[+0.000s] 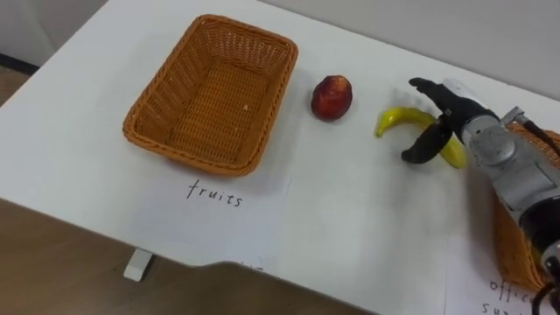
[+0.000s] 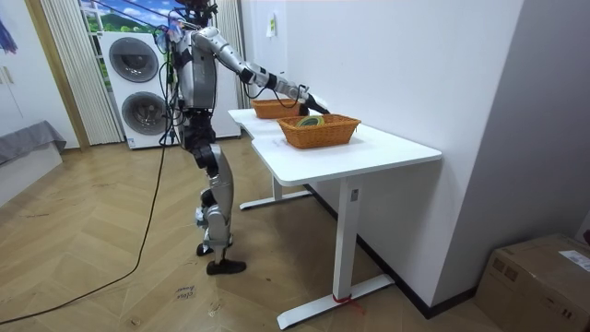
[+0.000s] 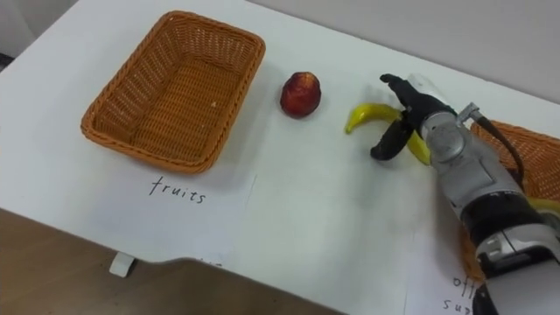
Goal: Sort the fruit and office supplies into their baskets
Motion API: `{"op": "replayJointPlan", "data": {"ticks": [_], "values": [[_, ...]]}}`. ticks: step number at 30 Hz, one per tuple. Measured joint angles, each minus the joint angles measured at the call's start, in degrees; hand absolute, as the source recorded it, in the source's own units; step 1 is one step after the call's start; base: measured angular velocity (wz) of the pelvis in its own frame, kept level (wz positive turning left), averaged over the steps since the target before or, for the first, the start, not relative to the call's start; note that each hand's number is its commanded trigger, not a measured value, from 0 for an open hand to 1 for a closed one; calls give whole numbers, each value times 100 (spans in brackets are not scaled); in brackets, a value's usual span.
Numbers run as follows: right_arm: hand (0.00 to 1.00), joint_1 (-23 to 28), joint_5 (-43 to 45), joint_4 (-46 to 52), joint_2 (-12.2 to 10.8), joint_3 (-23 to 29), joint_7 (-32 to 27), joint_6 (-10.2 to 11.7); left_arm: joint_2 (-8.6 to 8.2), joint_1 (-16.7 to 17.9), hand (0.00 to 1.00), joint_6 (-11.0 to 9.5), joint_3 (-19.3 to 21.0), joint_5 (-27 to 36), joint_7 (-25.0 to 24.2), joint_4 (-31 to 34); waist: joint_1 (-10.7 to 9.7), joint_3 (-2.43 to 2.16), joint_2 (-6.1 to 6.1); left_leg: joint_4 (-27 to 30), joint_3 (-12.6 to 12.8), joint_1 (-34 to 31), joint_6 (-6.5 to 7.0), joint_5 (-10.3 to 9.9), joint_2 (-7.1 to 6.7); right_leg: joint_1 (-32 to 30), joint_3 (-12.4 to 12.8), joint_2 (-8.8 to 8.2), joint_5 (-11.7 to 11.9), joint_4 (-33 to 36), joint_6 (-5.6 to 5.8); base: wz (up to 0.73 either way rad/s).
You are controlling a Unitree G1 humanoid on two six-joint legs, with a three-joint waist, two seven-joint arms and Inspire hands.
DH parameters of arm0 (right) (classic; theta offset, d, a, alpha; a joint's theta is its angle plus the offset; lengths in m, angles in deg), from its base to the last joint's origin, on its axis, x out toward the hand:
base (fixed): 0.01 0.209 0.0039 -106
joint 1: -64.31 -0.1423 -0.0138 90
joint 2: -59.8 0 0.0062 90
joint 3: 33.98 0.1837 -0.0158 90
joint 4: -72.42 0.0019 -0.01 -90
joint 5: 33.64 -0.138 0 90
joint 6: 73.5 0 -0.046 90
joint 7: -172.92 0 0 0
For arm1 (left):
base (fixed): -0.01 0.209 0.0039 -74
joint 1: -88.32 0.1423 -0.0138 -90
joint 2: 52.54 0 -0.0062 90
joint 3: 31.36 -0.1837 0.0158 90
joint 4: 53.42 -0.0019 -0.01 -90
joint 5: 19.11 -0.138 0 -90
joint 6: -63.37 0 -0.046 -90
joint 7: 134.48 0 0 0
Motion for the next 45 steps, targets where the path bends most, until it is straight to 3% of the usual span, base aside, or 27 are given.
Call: {"op": "replayJointPlan", "data": {"ticks": [6,13,21,38,39,40,42,45], "values": [[0,-7,23,-13,30,0,351,-129,2,-3,0,72,-7,2,-232,0,-4,-3,-56,6,-5,-9,0,0,-1,2,-2,-1,2,-1,-1,0],[0,-111,181,-152,87,0,607,-191,4,-28,0,117,9,-4,-331,0,3,10,-38,8,-9,-13,0,0,-2,4,-4,-2,2,-4,-1,0],[0,-185,181,-472,101,3,926,-138,3,-45,0,106,40,-6,-328,6,97,42,9,7,-8,35,1,0,-2,50,12,2,3,-5,0,0],[0,-186,256,-561,120,-5,1082,-139,5,-113,0,102,43,-8,-323,5,192,39,17,15,-18,48,2,14,-4,62,-10,-5,15,-3,-8,0],[5,-184,357,-562,155,-17,1098,-139,4,-131,0,100,40,-9,-323,5,237,39,16,15,-17,49,2,14,-4,61,-11,-5,16,-4,-10,0],[53,-184,446,-559,175,-51,1101,-142,7,-140,0,97,39,-7,-323,6,276,37,14,14,-17,52,0,15,-4,62,-12,-5,16,-3,-10,0],[100,-186,512,-538,191,-139,1099,-142,15,-159,0,97,39,-7,-323,7,298,30,2,14,-27,50,-2,17,-4,64,-24,-7,16,-2,-11,0],[100,-186,667,-492,203,-332,1092,-157,30,-140,0,98,37,-7,-330,-2,319,13,-44,14,-30,56,-3,18,-4,72,-26,-7,16,0,-11,0]]}}
